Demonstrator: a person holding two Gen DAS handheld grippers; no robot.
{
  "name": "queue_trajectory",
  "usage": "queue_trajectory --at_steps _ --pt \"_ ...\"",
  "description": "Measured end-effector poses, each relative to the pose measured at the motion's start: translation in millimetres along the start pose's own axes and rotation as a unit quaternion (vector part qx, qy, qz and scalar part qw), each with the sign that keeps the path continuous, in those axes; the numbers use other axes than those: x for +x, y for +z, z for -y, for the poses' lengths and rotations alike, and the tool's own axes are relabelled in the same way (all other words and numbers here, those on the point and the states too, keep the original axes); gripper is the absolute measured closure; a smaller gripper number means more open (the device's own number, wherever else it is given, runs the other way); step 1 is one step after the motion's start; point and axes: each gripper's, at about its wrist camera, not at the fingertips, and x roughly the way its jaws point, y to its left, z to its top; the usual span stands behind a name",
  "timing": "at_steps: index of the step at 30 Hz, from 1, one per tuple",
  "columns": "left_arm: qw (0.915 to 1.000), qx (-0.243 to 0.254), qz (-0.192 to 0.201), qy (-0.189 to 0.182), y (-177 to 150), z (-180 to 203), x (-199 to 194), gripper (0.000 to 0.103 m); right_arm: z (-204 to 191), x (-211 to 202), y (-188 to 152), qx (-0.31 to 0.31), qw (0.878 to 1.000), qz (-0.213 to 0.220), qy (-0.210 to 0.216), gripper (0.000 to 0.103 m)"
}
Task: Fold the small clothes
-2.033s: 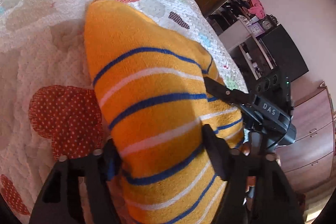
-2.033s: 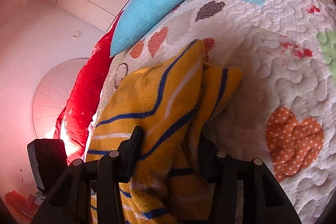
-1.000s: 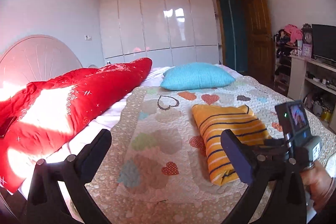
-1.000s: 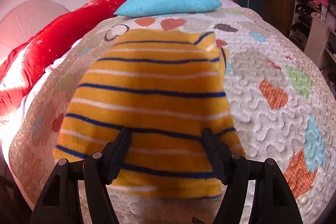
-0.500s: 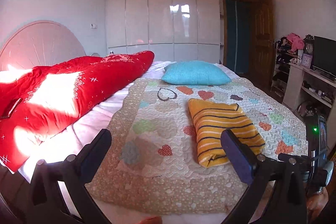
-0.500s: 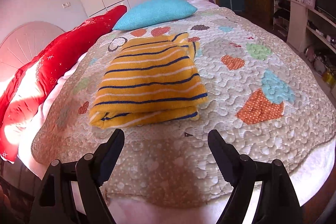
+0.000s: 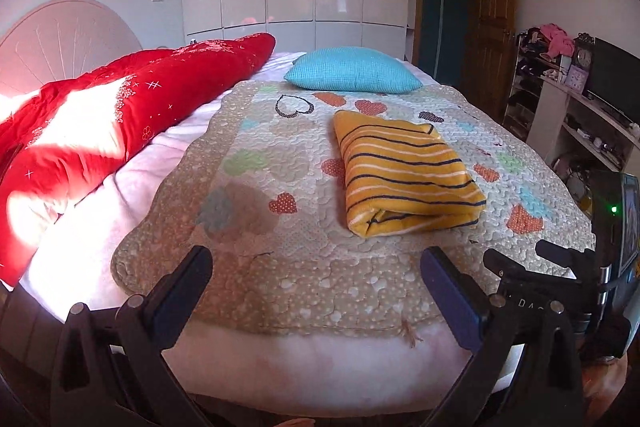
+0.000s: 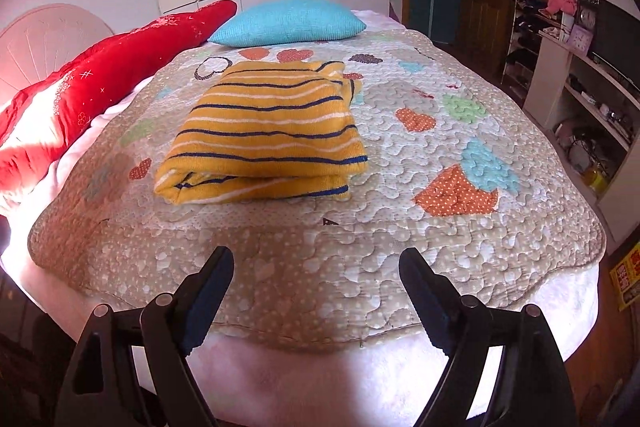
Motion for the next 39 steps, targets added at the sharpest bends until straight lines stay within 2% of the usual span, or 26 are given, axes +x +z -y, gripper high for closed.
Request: queue_trajectory --at_steps 21,39 --pt "0.9976 -0.001 -0.068 -0.01 -21 13 28 0.0 -1 16 -12 -0.001 0.999 -0.03 -0.015 0.014" --pt "0.9952 -0.005 -0.097 0.003 -30 10 41 0.0 -3 24 -17 -0.004 0.999 -0.044 -0.018 0.013"
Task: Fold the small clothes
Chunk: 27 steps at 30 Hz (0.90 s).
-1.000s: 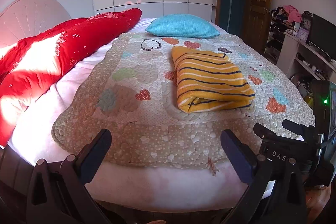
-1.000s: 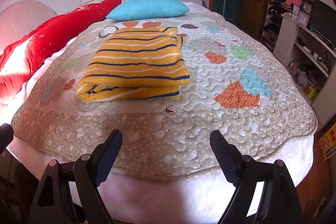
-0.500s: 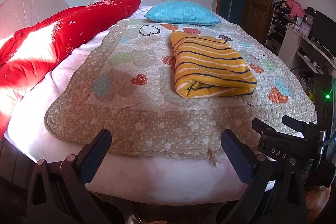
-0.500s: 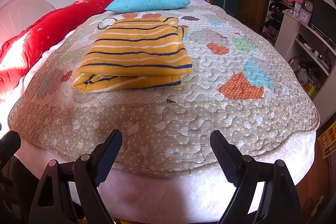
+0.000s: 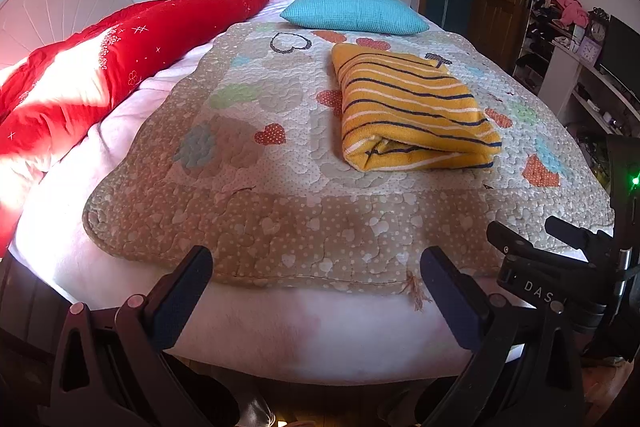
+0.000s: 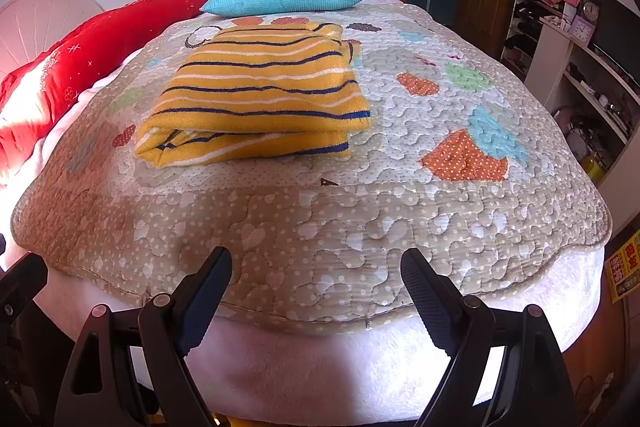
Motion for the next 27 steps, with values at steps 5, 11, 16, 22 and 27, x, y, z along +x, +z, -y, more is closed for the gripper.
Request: queue_trajectory --at_steps 5,11,16,22,27 --pt "1.0 -0.001 -0.004 -0.003 0 0 2 0.0 3 2 -1 0.004 1.0 -0.004 -0.002 0.013" --pt "0.9999 -0.003 -0.009 -0.005 -2 -1 4 0.0 2 3 -2 -0.001 1.0 -0.004 -0.006 0.013" --pt "0.9999 -0.002 -0.014 -0.003 -4 0 7 0.0 1 5 -3 -0.003 1.0 -0.007 -0.005 0.013" --pt "0.9998 0.001 -0.016 0.009 -5 0 10 0.0 3 6 -4 0.0 1.0 -0.008 -0.008 0.013" --pt "0.9998 -0.003 -0.018 0.011 -6 -2 12 0.0 2 6 -4 -0.005 1.0 -0.007 -0.015 0.013"
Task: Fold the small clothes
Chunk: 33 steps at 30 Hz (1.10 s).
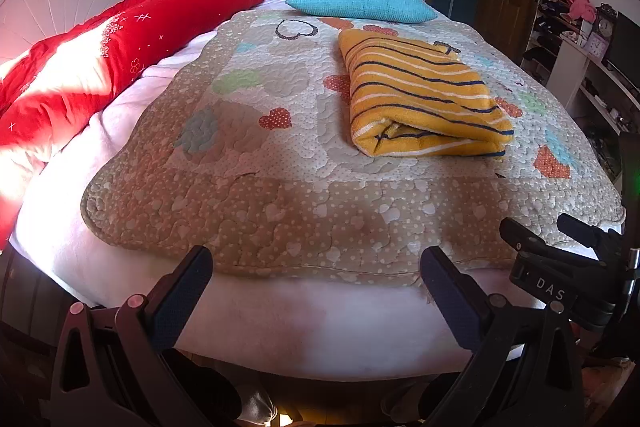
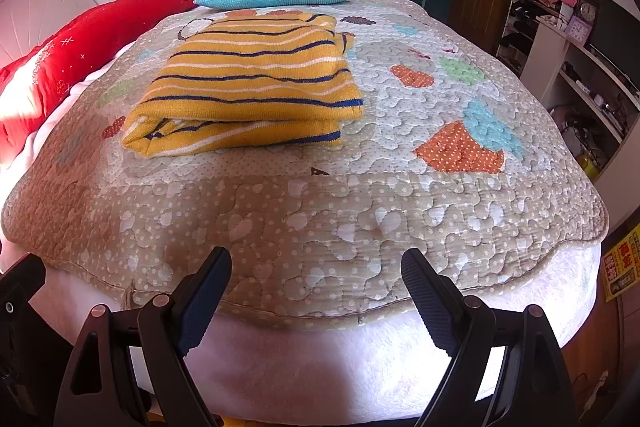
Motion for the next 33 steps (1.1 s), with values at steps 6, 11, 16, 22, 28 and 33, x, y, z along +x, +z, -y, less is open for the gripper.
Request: queue_trajectory --at_steps 6,11,16,22,28,33 --pt "1.0 -0.005 -0.002 0.004 -1.0 -3.2 2.5 0.0 -4.0 2.3 -1.7 -0.008 1.0 -0.003 -0.002 0.013" --pt "0.9999 -0.009 -0.005 0.005 -1.4 -6.2 5.1 0.0 -4.9 3.5 -2.3 -0.01 1.0 -0.005 -0.001 0.013" --pt "0.9999 -0.01 -0.006 0.004 -1.9 -6.9 6.3 0.0 -6.3 4.1 -2.6 -0.012 1.0 -0.006 -0.001 0.013" --pt "0.9999 -0.01 -0.006 0.006 -2.0 -6.8 6.9 0.0 -7.5 4.3 -3.2 -0.013 1.0 -0.005 -0.002 0.013" --pt "0.9999 -0.014 -0.008 0.007 -3.3 -8.0 8.5 0.0 -6.9 5.1 -3.5 -0.014 1.0 -0.006 -0.003 0.012" --pt "0.9998 -0.014 -0.009 0.006 -3.9 -9.1 9.7 0.0 -7.5 6.6 -4.3 -0.015 1.0 -0.009 -0.004 0.012"
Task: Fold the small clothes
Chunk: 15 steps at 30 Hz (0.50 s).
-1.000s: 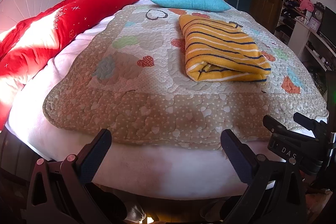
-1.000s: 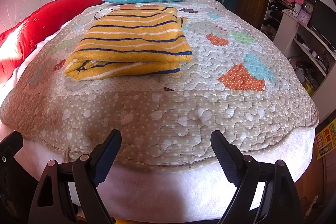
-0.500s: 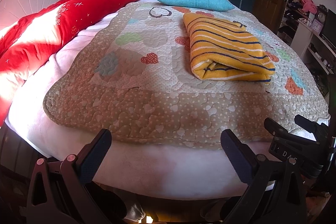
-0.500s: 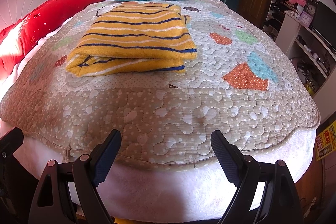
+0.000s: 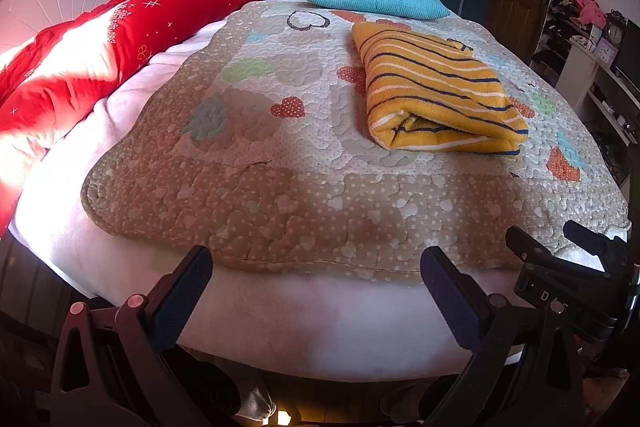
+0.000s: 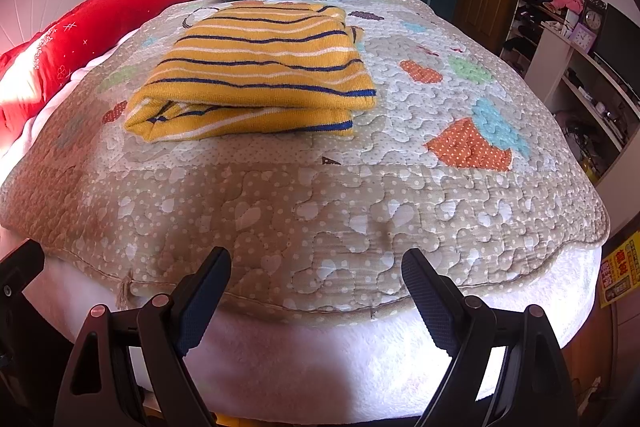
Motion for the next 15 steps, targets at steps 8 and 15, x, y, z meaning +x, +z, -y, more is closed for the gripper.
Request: queue_trajectory --at_steps 8,15 --pt "1.0 -0.002 -0.003 0.002 -2.1 -1.2 4.2 0.0 -3.8 0.3 -1.3 -0.009 1.0 0.002 -0.006 0.012" --pt "0.9999 -0.004 -0.006 0.007 -3.1 -2.6 6.7 0.0 -7.9 1.0 -2.2 -0.021 1.0 -0.001 -0.019 0.012"
